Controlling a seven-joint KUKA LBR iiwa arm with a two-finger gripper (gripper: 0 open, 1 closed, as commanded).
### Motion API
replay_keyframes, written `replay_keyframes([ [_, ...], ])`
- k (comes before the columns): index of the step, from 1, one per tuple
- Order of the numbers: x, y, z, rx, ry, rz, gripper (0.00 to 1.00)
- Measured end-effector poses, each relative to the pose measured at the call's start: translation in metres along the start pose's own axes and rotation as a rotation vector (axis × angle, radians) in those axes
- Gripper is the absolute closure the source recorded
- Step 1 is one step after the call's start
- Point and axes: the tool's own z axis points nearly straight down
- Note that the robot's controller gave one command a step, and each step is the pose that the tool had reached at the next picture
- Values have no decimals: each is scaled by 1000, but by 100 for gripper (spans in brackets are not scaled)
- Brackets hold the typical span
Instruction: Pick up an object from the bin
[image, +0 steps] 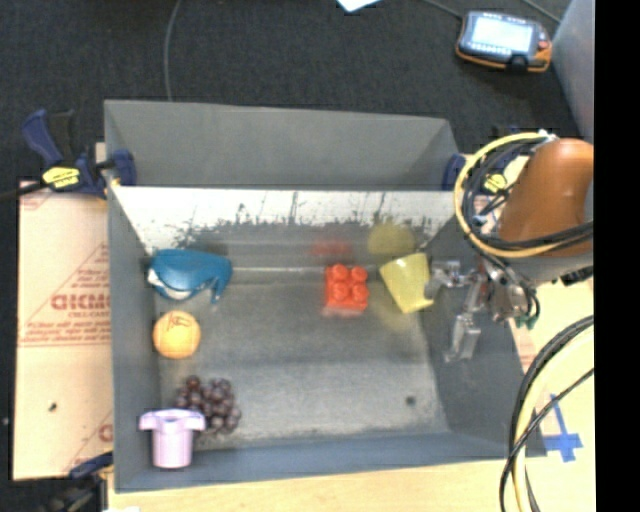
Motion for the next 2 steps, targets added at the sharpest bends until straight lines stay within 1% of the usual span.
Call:
replay_keyframes([
  [1,-2,1,-5,2,-8,-5,0],
  [2,-64,18,43,3,-33,203,0],
])
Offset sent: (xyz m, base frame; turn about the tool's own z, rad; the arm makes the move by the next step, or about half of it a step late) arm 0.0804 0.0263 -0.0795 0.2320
